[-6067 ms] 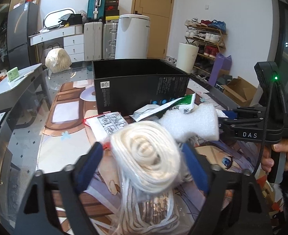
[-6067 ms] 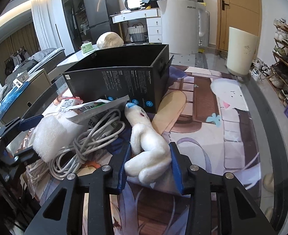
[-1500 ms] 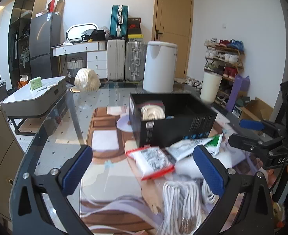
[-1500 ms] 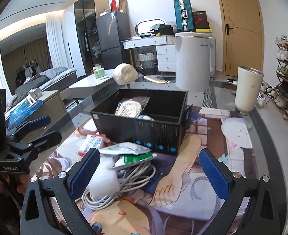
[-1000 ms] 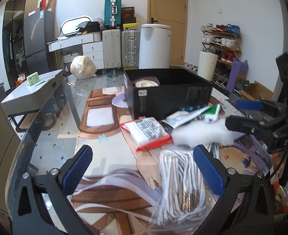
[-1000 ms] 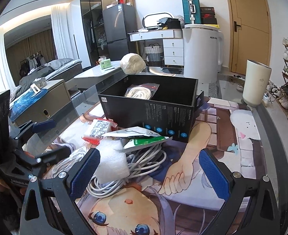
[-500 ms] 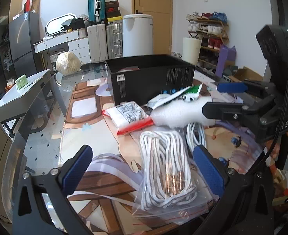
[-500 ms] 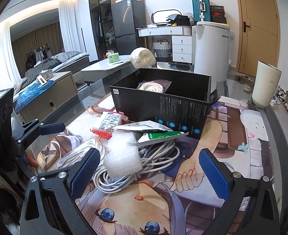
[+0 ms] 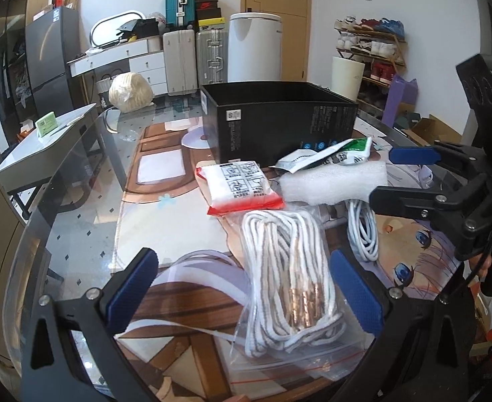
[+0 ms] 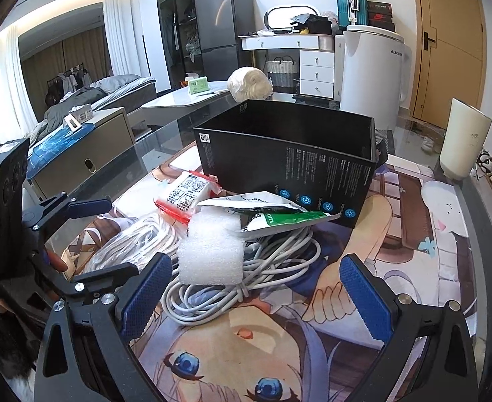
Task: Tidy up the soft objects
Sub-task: 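Grasp the white foam block with the right tool while the left tool grasps the bagged white cords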
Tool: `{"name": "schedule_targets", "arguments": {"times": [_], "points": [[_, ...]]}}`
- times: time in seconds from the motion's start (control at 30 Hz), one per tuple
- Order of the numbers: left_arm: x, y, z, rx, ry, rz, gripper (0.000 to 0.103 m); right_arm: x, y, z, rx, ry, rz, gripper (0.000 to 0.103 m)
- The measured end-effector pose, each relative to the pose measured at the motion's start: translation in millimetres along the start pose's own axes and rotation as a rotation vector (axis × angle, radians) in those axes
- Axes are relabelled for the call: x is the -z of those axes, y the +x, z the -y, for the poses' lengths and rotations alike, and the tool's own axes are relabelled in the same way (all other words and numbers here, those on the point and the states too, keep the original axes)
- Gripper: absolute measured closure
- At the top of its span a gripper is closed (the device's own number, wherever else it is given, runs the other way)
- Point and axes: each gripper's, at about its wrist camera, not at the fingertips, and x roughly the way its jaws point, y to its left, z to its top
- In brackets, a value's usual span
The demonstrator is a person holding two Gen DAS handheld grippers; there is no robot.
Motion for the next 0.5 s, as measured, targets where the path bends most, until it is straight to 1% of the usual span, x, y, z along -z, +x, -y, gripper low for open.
{"name": "schedule_targets", "arguments": {"times": [0.1, 0.13, 0.3, 0.4, 0.5], "points": [[0, 0, 3, 0.027, 0.011, -0.01, 0.0, -1, 1, -1, -0.011, 0.003, -0.001, 0.002], [1, 1, 4, 0.035, 0.014, -0.015, 0.0, -2, 0, -2, -0.018, 0.004, 0.002, 0.004], [4, 5, 7, 0.042, 0.021, -0.037, 0.0, -3, -1, -6, -0.051, 0.003, 0.007, 0.017], [5, 7, 6, 0.041, 0.019, -0.043, 0.0, -3, 2, -11, -0.068, -0.003, -0.006, 0.028], [6, 8, 5, 0.056, 0.012, -0.056, 0.0, -3, 4, -15, -0.078, -0.014, -0.012, 0.031]]}}
